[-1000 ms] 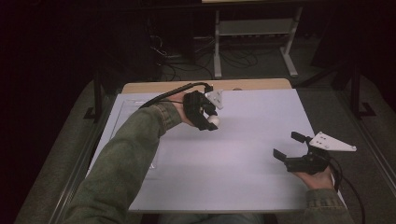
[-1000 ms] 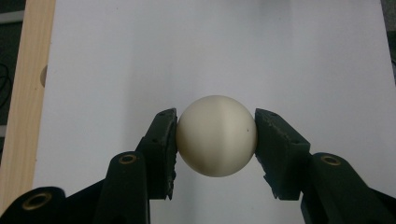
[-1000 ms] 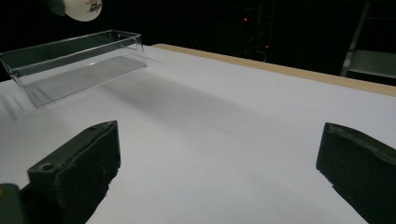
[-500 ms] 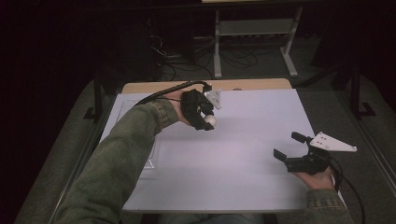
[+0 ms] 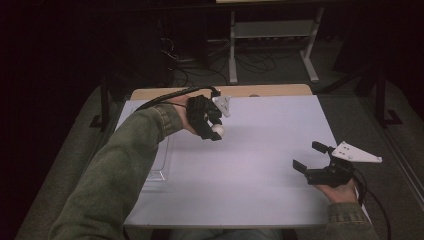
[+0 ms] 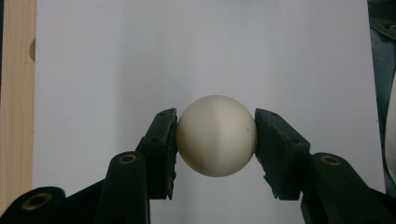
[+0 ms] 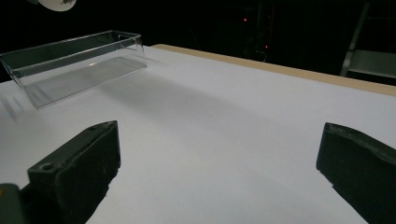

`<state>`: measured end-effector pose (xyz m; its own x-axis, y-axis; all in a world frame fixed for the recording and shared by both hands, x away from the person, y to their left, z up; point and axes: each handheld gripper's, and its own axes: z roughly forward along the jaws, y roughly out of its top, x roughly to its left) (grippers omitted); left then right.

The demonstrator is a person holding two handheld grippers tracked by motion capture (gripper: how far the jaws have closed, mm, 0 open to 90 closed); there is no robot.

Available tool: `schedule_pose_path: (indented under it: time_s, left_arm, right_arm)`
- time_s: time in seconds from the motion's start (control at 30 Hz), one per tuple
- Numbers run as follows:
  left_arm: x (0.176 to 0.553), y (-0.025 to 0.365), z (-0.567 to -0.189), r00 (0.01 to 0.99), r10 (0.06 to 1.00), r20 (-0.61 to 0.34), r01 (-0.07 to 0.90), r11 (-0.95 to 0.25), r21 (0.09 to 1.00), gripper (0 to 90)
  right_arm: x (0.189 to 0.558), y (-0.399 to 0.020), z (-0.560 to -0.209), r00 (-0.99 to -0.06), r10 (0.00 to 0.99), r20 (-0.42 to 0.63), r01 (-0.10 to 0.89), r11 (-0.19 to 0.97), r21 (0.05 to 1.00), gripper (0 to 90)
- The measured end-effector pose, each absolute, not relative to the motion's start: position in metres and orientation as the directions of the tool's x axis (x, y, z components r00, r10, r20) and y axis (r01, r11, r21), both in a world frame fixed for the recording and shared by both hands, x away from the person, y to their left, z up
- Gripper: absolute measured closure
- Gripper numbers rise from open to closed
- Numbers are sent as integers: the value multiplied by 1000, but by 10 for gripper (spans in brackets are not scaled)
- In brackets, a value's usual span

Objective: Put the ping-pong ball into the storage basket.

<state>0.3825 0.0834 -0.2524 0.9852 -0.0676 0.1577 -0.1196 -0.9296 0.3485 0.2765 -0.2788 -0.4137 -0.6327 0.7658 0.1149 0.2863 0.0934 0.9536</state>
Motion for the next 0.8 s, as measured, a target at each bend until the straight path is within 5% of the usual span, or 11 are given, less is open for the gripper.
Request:
schedule_pose_path:
  time_s: [0.8]
  left_arm:
    - [382, 134, -249, 991, -31, 128, -62, -969, 239, 510]
  right_arm:
    - [277, -278, -414, -635, 764, 119, 294, 95, 951, 0]
